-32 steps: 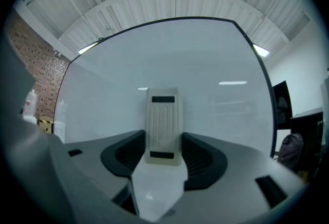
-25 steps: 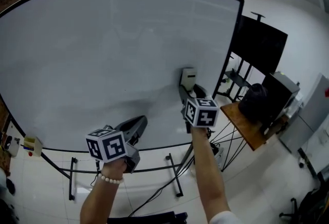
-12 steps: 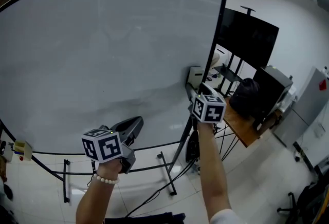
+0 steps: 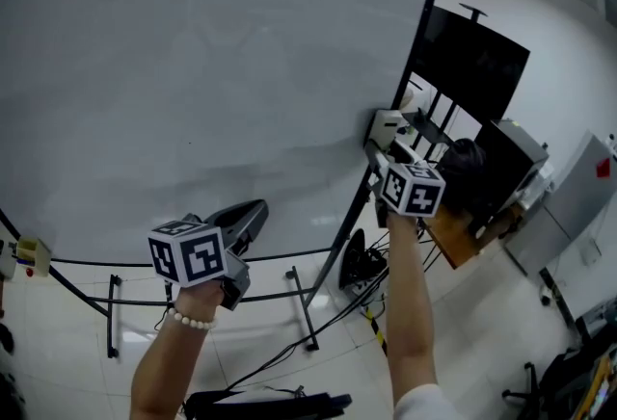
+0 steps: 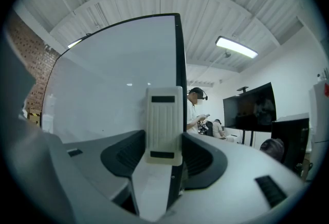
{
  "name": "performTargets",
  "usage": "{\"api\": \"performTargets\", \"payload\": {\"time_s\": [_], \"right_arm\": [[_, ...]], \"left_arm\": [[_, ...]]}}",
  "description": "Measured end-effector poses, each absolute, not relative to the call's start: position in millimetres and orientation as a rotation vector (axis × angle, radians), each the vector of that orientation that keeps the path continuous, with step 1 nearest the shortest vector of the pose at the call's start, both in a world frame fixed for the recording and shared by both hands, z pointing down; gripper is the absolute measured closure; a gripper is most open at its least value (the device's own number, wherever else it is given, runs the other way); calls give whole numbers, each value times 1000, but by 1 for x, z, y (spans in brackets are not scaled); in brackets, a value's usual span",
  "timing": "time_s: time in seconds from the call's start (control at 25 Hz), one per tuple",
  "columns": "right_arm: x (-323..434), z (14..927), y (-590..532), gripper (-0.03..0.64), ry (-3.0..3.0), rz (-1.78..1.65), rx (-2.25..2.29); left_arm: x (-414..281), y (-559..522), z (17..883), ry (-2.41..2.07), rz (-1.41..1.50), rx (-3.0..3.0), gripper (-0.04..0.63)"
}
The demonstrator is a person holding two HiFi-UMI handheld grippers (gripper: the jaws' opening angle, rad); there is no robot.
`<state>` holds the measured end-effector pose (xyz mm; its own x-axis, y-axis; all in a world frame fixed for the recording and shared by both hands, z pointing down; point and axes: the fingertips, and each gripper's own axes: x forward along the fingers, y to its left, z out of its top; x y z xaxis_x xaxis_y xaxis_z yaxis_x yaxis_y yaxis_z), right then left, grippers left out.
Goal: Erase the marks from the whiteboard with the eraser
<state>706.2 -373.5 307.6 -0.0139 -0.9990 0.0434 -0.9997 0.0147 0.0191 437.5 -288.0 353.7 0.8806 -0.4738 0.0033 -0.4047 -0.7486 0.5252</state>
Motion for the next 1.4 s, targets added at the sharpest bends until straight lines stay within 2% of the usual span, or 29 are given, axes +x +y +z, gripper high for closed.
{"api": "performTargets", "payload": {"time_s": [0.48, 0.72, 1.04, 1.4], "right_arm": [[701, 388, -373, 367, -2183, 80, 2192], [687, 397, -373, 367, -2205, 75, 2188], [611, 384, -376, 367, -2236, 37, 2140], [514, 381, -379, 367, -2246, 62, 2131]], "left_arm": [[413, -287, 381, -678, -129, 2465, 600], [394, -288, 391, -717, -119, 2437, 599], [342, -284, 392, -764, -142, 2418, 600], [247, -274, 384, -800, -173, 2402, 599]]}}
